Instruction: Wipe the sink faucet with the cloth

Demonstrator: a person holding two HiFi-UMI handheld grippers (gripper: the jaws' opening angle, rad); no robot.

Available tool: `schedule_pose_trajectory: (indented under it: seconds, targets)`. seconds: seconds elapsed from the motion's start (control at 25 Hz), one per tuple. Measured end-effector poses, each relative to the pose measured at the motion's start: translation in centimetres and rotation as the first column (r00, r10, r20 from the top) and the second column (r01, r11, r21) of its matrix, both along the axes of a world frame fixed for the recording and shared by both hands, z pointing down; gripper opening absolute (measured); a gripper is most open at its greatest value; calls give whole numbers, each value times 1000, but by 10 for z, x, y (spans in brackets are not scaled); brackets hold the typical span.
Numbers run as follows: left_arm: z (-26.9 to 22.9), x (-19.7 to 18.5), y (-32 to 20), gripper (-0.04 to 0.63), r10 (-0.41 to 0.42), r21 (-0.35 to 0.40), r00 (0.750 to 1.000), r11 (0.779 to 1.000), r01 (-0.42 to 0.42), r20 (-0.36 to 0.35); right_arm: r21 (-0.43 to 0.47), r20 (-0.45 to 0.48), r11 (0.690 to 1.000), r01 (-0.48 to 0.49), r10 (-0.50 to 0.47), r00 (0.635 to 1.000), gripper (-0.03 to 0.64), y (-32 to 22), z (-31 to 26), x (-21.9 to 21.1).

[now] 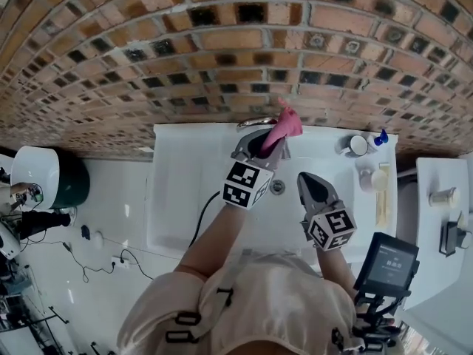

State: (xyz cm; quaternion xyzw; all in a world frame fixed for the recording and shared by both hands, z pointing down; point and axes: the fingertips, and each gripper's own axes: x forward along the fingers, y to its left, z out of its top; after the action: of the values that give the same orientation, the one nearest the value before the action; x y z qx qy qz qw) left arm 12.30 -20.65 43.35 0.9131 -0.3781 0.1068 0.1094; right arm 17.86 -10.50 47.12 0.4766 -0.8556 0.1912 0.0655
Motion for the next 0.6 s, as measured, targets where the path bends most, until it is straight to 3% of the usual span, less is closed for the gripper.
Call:
schedule_pose_trajectory:
  seconds: [0.16, 0.36, 0.6]
  targets:
    - [-16, -48, -3, 94, -111, 36, 994, 993, 111, -9, 6, 0, 999, 45, -45, 999, -8, 4, -4, -24]
    - [15, -111, -9, 94, -253, -29, 967, 967, 254, 17, 3, -9, 996, 87, -87, 996, -8, 12, -5, -49]
    - [53, -135, -19, 94, -289, -114, 957, 950, 289, 17, -8, -32, 998, 68, -68, 997, -8, 13, -2, -53]
